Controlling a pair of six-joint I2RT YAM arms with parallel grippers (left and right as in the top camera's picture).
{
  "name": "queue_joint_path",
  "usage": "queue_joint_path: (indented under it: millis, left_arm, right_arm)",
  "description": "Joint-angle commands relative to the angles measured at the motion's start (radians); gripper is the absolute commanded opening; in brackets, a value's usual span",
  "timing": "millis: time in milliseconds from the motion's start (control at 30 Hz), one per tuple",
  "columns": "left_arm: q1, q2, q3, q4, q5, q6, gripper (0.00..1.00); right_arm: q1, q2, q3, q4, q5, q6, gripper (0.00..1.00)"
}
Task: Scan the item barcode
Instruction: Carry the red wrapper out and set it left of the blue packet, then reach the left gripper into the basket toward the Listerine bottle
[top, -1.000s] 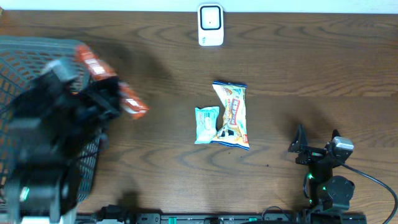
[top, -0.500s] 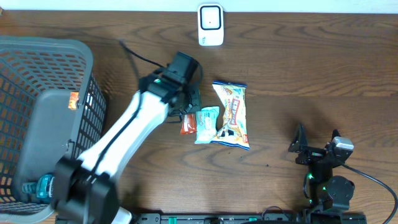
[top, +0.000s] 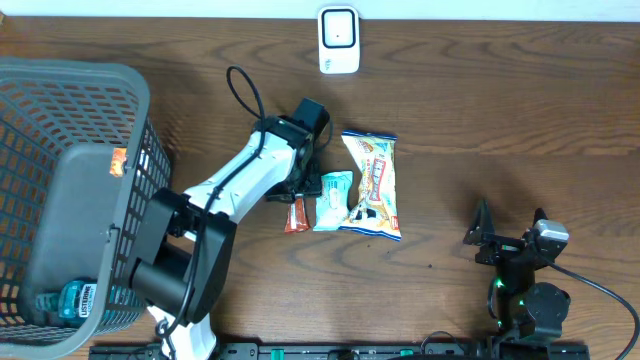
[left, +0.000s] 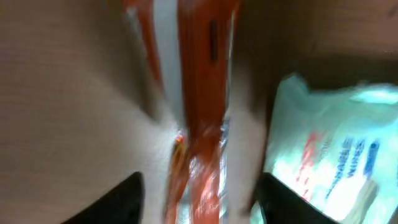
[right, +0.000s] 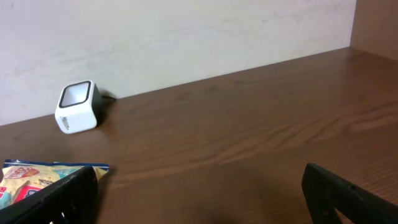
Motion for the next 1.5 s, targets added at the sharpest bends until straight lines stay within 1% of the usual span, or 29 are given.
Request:
queue_joint_path:
  millis: [0,100,200,267,367,433,533,633,733,867,1033,1233,1467]
  left_arm:
    - [0.012,-0.064,0.106,-0.079,-0.033,0.042,0.79]
    - [0.027,-0.122,0.222,-0.195,-0.092,0.070,0.80]
    - [0.050,-0.196,0.351,-0.298,-0.193,0.069,0.87]
    - [0.073,-0.252,0.417,-0.336,-0.252,0.069,0.88]
    - [0.124,-0.349,0.462,-0.344,-0.321,0.068,0.95]
    - [0.182,-0.419,0.462,-0.346,-0.354,0.030,0.98]
    - [0.297,-0.496,0.462,-0.387,-0.357,-0.027,0.98]
    - [0.453,-0.544,0.462,-0.472,-0.357,-0.108,0.98]
    - [0.611,-0.557,0.456,-0.575,-0.357,-0.186,0.98]
    - [0.811,-0.557,0.393,-0.639,-0.353,-0.240,0.98]
    - [0.997,-0.557,0.238,-0.590,-0.327,-0.247,0.98]
    - [1.142,-0.557,-0.009,-0.473,-0.209,-0.247,0.98]
    - [1.268,-0.557,-0.233,-0.357,-0.206,-0.239,0.99]
  right_arm:
    - [-0.014,-0.005,-0.003,-0.002,0.005,-0.014,0.99]
    - [-0.014,-0.005,-0.003,-0.002,0.005,-0.014,0.99]
    - [-0.014,-0.005,-0.003,-0.001,0.005,-0.014,0.99]
    - [-0.014,-0.005,-0.003,-0.001,0.005,-0.014,0.99]
    - [-0.014,-0.005,-0.003,-0.002,0.005,-0.014,0.99]
    - [-0.014,-0.005,-0.003,-0.001,0.005,-0.014,0.99]
    - [-0.014,-0.005,-0.003,-0.001,0.005,-0.014,0.99]
    - [-0.014,-0.005,-0.003,-0.001,0.005,-0.014,0.99]
    - [-0.014,-0.005,-0.003,-0.001,0.005,-0.014,0.99]
    - [-0.014,-0.005,-0.003,-0.001,0.005,-0.014,0.99]
    - [-0.014,-0.005,-0.003,-0.002,0.005,-0.014,0.99]
    - [-0.014,-0.005,-0.003,-0.001,0.005,-0.014,0.99]
    - [-0.014,-0.005,-0.003,-0.001,0.005,-0.014,0.99]
